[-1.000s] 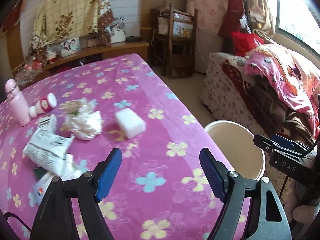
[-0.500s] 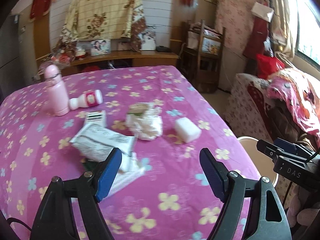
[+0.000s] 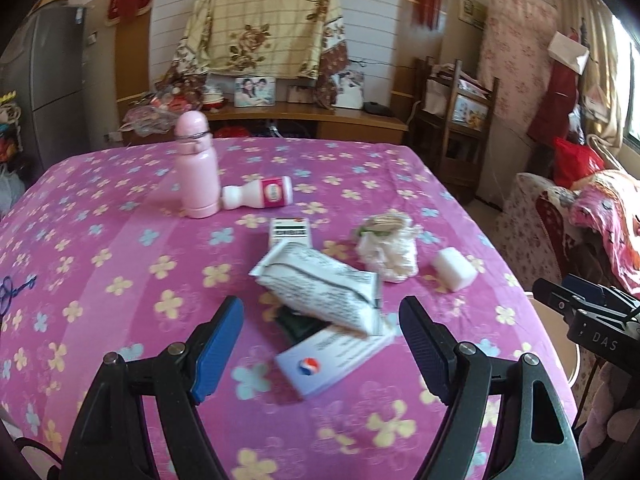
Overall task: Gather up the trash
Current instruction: 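Move both grippers back over the table toward the tissue and leaflet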
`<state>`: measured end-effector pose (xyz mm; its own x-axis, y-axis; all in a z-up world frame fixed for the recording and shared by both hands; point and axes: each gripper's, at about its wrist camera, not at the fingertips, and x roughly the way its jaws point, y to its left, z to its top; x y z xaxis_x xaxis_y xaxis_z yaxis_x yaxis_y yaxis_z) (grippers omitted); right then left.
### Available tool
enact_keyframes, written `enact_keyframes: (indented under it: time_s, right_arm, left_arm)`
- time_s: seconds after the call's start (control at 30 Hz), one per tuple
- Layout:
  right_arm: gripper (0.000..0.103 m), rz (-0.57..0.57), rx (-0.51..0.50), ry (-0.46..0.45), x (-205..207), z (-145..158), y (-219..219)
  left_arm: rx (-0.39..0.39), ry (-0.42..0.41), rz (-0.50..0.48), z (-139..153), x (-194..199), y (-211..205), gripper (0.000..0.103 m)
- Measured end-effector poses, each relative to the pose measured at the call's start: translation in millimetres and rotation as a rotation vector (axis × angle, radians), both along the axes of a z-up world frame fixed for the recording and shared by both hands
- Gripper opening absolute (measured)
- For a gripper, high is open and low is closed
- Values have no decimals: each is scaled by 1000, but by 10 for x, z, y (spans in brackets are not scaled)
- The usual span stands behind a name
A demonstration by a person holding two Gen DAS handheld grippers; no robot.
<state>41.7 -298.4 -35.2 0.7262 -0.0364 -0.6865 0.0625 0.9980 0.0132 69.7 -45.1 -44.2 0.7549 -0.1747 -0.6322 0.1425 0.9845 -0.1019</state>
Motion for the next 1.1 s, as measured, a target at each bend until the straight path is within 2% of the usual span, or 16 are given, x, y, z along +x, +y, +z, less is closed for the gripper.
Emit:
enact_keyframes:
  time_s: [0.2,0.47,0.57,0.77,1.1]
  right_arm:
    - [71,34,-2,13,78,-25,189]
    - [71,82,10,39,163,-121,301]
    - [71,125,38,74,249,-215,313]
    - [71,123,39,116,377,-345,261]
    - [71,89,48,134,465,-406,102]
  left_arm:
    - [3,8,35,-44,8,239,80]
    - [-39,67,36,-166,114,438,80]
    - [-38,102,28,-239,196,435,80]
    - [-51,166,24,-408,400,359,80]
    - [-82,198,18,-515,586,196,80]
